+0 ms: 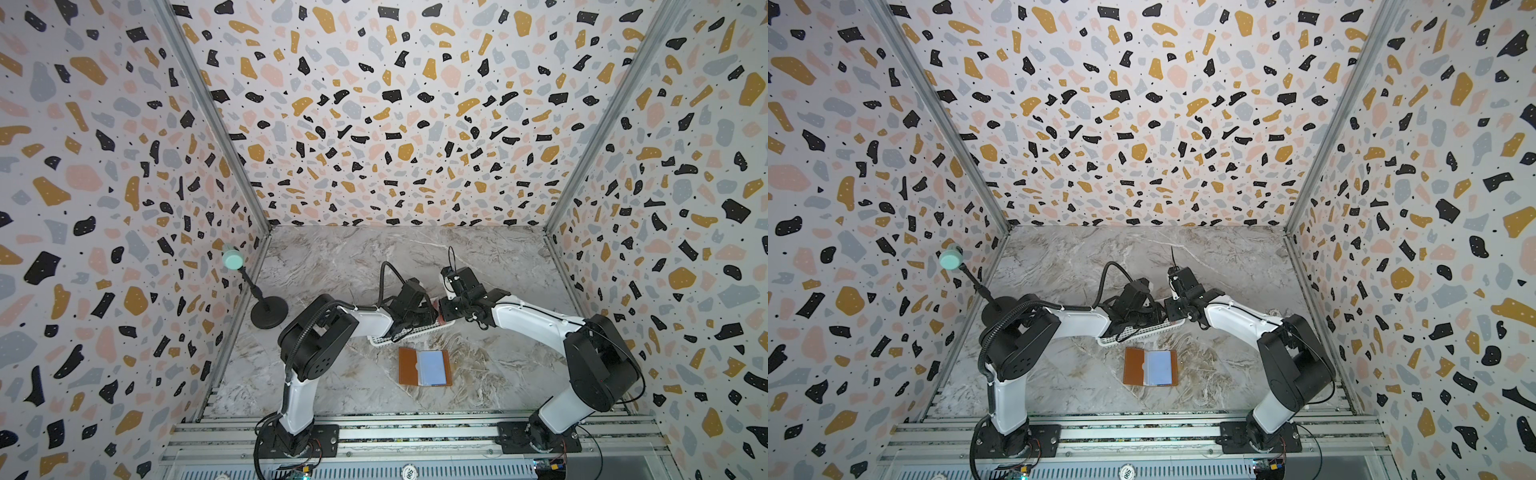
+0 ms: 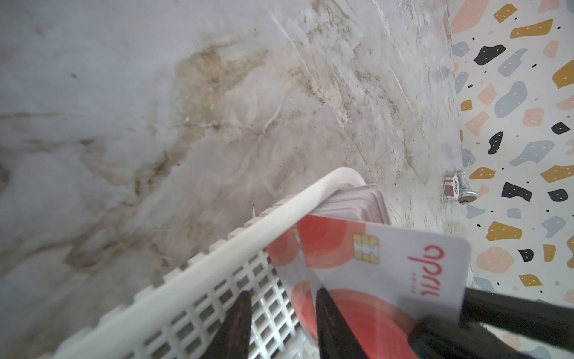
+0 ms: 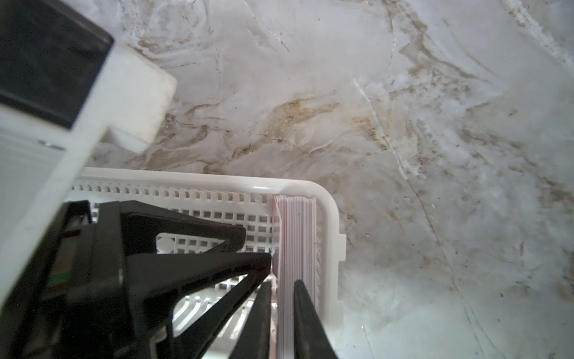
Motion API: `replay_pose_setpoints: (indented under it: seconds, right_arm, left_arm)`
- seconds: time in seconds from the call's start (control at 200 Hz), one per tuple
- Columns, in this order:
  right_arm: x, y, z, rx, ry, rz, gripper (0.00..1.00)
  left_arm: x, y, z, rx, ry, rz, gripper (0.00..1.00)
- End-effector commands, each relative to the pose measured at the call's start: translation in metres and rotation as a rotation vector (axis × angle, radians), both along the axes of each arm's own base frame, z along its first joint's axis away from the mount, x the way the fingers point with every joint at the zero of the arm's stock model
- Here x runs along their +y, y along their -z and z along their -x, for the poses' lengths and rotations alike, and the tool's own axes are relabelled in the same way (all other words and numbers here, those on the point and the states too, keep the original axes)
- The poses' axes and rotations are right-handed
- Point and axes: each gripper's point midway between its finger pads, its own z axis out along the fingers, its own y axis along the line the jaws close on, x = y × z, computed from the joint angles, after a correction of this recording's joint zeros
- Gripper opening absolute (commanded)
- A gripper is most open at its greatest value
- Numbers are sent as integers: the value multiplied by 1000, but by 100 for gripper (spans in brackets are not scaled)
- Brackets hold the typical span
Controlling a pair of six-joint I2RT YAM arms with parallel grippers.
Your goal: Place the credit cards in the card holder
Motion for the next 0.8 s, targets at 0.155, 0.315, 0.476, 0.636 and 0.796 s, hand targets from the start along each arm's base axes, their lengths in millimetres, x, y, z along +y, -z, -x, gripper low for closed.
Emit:
replay_pose_setpoints:
  seconds: [0.155,0.315,0.476,0.636,0.796]
  right_arm:
    - [8,-11,-7,-23,-12,-10,6]
    - [7,-16,-6,-28,-12,-17,4]
    - [6,-26,-5,-41,-2,-33,3]
    - [7,-36,-2,-43,2,-63,2]
    - [6,-51,1,-53,6,-109,1]
  left_arm:
    - [13,31,13,77,-1,-64,37]
    - [13,29,14,75,0,-59,37]
    - [11,8,11,34,12,-40,38]
    - [13,-15,12,-9,23,-21,40]
    - [19,-37,19,-47,31,1,40]
